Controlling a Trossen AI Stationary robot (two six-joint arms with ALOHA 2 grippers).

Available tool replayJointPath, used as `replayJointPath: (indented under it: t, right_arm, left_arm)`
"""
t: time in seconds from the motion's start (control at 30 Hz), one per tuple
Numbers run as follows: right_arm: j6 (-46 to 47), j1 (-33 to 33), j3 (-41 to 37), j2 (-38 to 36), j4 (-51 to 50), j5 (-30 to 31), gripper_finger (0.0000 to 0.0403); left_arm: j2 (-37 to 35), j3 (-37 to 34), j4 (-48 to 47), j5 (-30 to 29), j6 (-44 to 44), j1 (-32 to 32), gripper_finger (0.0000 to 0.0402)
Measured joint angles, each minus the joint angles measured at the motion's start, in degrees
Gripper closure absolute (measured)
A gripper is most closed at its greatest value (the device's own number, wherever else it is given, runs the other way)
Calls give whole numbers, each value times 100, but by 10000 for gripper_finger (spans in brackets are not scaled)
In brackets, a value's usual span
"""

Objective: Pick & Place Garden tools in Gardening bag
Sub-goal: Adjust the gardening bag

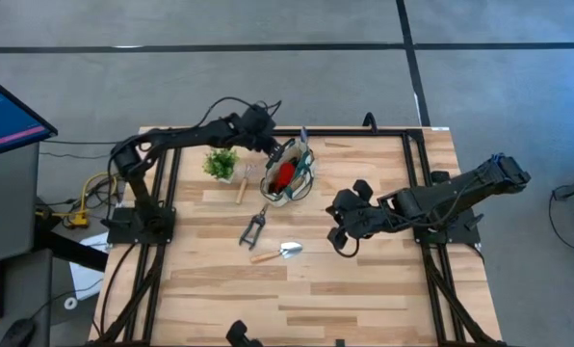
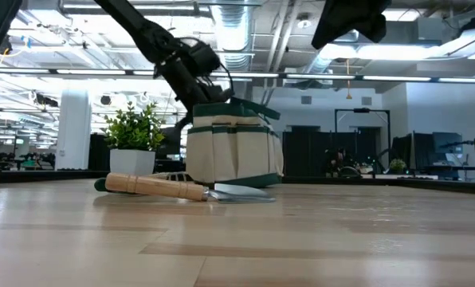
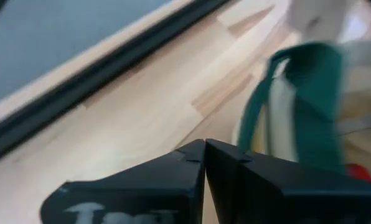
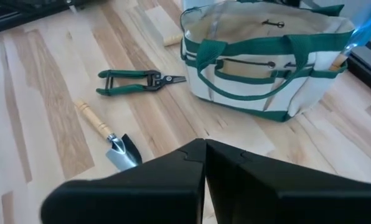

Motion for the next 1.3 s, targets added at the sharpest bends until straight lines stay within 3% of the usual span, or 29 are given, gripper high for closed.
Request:
replayJointPath:
  t: [0.37,0.8,1.3]
  right_arm:
    - [-31,0,0,0,-85,55,403]
    - [-66,24,0,0,-444,152,403]
    - [-153,204,2,0,-420,197,403]
  left_arm:
    - [451,-4,-78,448,-440,35,401]
    - [469,-11,172,392,-1173,-733,401]
    - [514,-11,893,338,-1680,-1078,401]
